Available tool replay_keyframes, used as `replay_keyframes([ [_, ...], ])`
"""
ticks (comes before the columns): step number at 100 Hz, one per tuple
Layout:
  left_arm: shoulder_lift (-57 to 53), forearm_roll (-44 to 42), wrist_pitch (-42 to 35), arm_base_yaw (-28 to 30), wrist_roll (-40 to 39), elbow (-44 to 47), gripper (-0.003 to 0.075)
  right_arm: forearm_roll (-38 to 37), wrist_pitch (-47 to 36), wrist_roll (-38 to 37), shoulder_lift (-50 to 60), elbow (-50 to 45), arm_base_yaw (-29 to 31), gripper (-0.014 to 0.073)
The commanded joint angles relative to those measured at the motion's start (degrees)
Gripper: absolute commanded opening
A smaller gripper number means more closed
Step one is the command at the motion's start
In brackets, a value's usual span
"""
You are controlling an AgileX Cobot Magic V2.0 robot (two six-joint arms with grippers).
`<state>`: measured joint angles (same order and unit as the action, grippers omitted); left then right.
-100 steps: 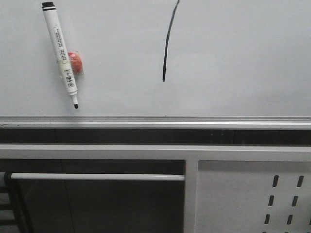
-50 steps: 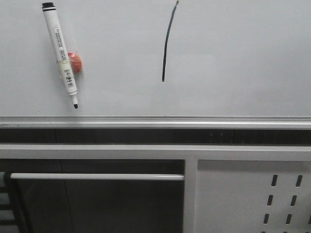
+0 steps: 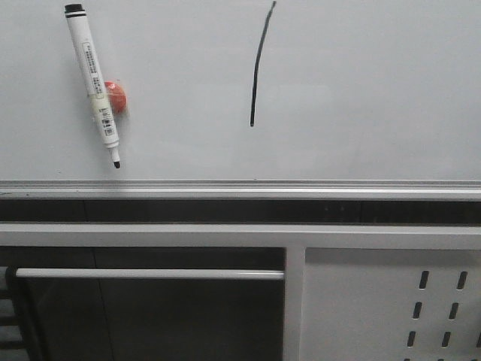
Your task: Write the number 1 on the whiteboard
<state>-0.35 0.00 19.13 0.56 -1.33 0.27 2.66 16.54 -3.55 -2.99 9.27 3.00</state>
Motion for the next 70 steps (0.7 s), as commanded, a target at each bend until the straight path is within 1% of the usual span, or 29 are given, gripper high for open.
replay_keyframes([
  [1, -1.49, 0.33, -3.27, 0.08, -0.33, 1.29, -0.0018, 0.56, -6.97, 0.05, 1.44, -2.36, 1.61, -0.0079],
  [13, -1.49, 0.33, -3.27, 0.08, -0.33, 1.29, -0.0018, 0.56, -8.51, 0.05, 4.67, -7.58, 1.61, -0.0079],
  [25, -1.49, 0.33, -3.36, 0.08, -0.33, 1.29, -0.0018, 0.65, -10.82, 0.05, 4.58, -11.79, 1.61, -0.0079],
  [29, -1.49, 0.33, -3.36, 0.08, -0.33, 1.29, -0.0018, 0.48, -7.81, 0.18, 4.58, -11.55, 1.61, -0.0079],
  [44, -1.49, 0.33, -3.36, 0.08, -0.33, 1.29, -0.0018, -1.10, -4.58, 0.43, 4.58, -11.55, 1.61, -0.0079],
  [57, -1.49, 0.33, -3.36, 0.08, -0.33, 1.29, -0.0018, -2.12, 1.12, 0.93, 4.58, -11.55, 1.61, -0.0079],
  [70, -1.49, 0.33, -3.36, 0.08, -0.33, 1.29, -0.0018, -3.38, 0.95, 0.93, 4.58, -11.55, 1.61, -0.0079],
])
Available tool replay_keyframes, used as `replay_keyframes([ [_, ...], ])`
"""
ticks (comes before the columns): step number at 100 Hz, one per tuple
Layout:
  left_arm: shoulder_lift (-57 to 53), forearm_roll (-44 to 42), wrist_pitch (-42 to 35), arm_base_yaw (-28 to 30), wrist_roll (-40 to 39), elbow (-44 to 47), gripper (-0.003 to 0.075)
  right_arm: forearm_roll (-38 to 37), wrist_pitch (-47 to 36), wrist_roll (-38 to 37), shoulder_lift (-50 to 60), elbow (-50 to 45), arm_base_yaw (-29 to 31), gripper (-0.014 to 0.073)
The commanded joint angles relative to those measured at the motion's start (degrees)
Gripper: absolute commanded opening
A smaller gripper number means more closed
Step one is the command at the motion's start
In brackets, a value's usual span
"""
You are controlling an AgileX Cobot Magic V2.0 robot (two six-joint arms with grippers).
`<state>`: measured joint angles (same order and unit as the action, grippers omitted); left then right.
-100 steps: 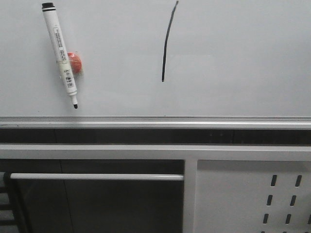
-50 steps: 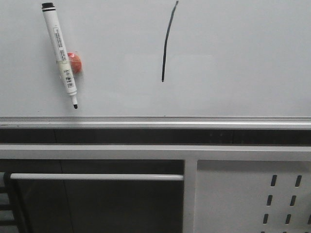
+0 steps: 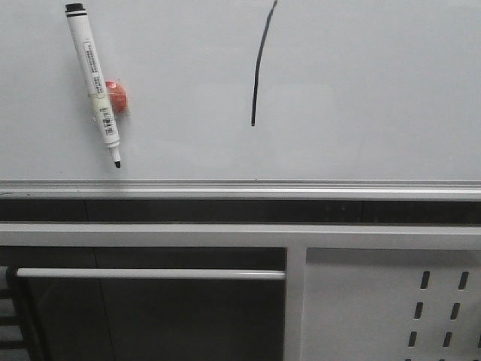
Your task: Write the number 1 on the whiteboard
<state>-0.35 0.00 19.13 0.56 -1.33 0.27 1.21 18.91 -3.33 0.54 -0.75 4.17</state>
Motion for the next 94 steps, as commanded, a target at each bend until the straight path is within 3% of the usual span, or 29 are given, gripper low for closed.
replay_keyframes([
  [1, -1.49, 0.33, -3.36, 0.08, -0.33, 1.29, -0.0018, -2.08, -1.43, 0.71, 1.05, -1.53, 0.44, -0.0079],
  [13, -1.49, 0.33, -3.36, 0.08, -0.33, 1.29, -0.0018, -5.15, -1.18, 0.71, 1.05, -1.53, 0.44, -0.0079],
  [94, -1.49, 0.33, -3.36, 0.08, -0.33, 1.29, -0.0018, -4.95, -1.18, 0.71, 1.05, -1.53, 0.44, -0.0079],
])
